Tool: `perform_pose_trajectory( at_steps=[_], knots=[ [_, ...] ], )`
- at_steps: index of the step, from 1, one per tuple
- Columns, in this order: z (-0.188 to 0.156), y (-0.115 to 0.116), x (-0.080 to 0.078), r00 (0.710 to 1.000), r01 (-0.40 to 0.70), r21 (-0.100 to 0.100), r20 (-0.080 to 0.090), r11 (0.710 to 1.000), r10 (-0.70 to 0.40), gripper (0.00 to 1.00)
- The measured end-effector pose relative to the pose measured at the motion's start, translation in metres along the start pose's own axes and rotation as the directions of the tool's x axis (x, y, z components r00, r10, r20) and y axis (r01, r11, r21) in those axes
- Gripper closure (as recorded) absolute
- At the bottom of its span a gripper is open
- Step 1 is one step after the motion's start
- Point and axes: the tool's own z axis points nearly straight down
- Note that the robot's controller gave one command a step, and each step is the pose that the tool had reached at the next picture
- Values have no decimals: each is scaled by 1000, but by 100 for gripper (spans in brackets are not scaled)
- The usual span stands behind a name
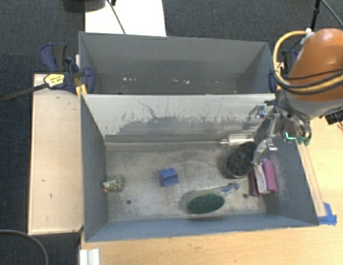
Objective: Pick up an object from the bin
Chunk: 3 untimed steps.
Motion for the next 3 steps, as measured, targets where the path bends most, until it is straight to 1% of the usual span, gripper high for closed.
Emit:
perform_pose_trajectory(
  at_steps=[1,2,3],
  knots=[
    [100,4,-15,1000,-22,-1,0,1000,22,0],
    [124,-18,-22,987,-161,-3,19,987,161,0],
    [123,-17,-23,987,-161,-6,22,987,161,100]
  ],
)
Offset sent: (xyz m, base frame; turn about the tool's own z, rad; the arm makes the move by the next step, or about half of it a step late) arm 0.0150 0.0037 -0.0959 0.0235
